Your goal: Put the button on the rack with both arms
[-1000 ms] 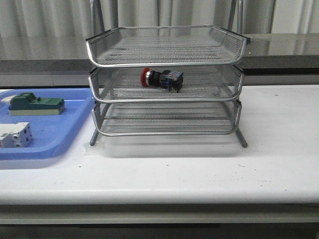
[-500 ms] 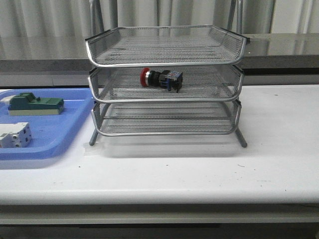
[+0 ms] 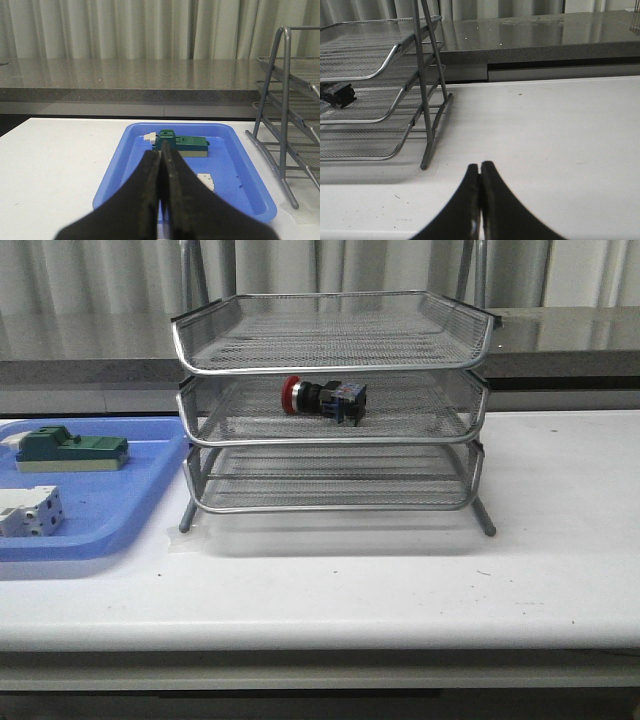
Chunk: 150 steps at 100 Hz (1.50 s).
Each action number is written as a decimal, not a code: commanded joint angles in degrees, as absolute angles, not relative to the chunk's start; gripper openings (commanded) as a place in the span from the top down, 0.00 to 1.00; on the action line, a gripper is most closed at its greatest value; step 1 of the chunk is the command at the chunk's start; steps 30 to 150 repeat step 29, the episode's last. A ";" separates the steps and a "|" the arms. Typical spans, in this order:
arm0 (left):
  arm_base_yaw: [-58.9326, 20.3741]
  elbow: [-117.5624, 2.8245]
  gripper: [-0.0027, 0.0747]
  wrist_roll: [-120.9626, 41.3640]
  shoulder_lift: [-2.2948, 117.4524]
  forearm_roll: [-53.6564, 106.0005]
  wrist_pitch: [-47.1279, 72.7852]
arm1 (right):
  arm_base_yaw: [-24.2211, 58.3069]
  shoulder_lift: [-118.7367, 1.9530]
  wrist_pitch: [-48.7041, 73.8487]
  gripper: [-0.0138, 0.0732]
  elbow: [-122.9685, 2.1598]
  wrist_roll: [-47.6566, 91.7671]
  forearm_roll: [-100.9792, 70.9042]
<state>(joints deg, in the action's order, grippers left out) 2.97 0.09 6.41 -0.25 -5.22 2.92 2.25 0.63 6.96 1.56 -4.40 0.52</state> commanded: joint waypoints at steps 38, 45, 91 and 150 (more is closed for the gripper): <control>2.86 2.75 0.99 6.98 -2.18 -5.05 0.59 | 1.87 1.75 2.07 0.91 0.72 -3.93 0.38; 2.86 2.75 0.99 6.98 -2.18 -5.05 0.59 | 1.87 1.75 2.07 0.91 0.72 -3.93 0.38; 2.86 2.75 0.99 6.98 -2.18 -5.05 0.59 | 1.87 1.75 2.07 0.91 0.72 -3.93 0.38; 2.86 2.75 0.99 6.98 -2.18 -5.05 0.59 | 1.87 1.75 2.07 0.91 0.72 -3.93 0.38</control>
